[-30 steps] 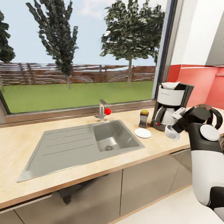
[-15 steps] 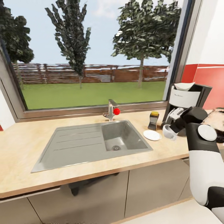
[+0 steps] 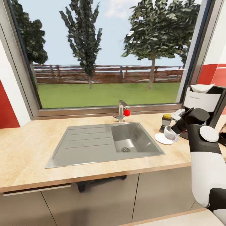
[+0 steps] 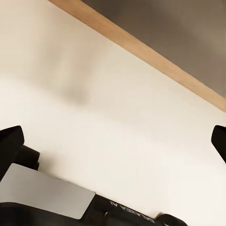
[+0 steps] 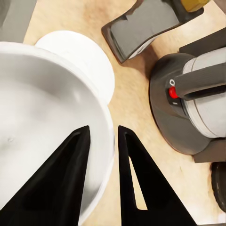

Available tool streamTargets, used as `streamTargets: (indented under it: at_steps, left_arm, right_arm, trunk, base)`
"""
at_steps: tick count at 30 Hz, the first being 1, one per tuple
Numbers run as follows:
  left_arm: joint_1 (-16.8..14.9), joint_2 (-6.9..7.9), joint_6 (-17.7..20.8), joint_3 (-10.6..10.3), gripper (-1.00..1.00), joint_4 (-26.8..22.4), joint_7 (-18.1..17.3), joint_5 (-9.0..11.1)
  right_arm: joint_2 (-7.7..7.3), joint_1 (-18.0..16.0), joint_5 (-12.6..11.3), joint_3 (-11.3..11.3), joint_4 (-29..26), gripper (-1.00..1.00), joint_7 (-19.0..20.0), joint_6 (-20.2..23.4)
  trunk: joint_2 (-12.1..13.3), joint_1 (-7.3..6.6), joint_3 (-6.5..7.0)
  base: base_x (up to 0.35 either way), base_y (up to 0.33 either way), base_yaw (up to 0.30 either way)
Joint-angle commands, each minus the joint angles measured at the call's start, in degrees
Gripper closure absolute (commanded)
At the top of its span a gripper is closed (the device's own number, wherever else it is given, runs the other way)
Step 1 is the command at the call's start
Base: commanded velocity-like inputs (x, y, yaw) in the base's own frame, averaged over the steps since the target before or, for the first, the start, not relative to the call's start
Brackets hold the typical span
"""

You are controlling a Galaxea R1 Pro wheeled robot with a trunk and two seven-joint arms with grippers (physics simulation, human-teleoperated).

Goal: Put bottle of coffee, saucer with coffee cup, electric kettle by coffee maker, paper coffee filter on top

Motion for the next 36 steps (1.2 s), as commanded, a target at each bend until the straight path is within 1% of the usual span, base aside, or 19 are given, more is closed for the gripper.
streamTargets:
  at_steps: [1,8,17,26,36]
  left_arm:
    - [0.0,0.0,-0.1,0.5,-1.0,0.1,-0.3,-0.2]
    - [0.0,0.0,-0.1,0.5,-1.0,0.1,-0.3,-0.2]
    - [-0.1,0.0,-0.1,0.5,-1.0,0.1,-0.3,-0.2]
    - [0.0,0.0,-0.1,0.5,-1.0,0.1,-0.3,-0.2]
    - [0.0,0.0,-0.1,0.5,-1.0,0.1,-0.3,-0.2]
  right_arm:
    - [-0.01,-0.1,0.3,0.0,0.0,1.0,0.7,0.6]
    - [-0.01,-0.1,0.4,-0.2,0.0,1.0,0.6,0.6]
    - [-0.01,-0.1,0.3,-0.2,0.2,1.0,0.6,0.5]
    - [-0.01,-0.1,0.3,-0.2,3.4,1.0,0.4,0.4]
    - [-0.01,-0.1,0.3,-0.2,4.4,1.0,0.4,0.3]
  trunk:
    - [0.0,0.0,-0.06]
    - [0.0,0.0,-0.06]
    - [0.0,0.0,-0.06]
    - [0.0,0.0,-0.06]
    - [0.0,0.0,-0.06]
  base:
    - [0.0,0.0,0.022]
    - [0.009,-0.003,0.007]
    - [0.095,-0.049,0.0]
    - [0.133,-0.004,0.0]
    - [0.103,0.0,0.0]
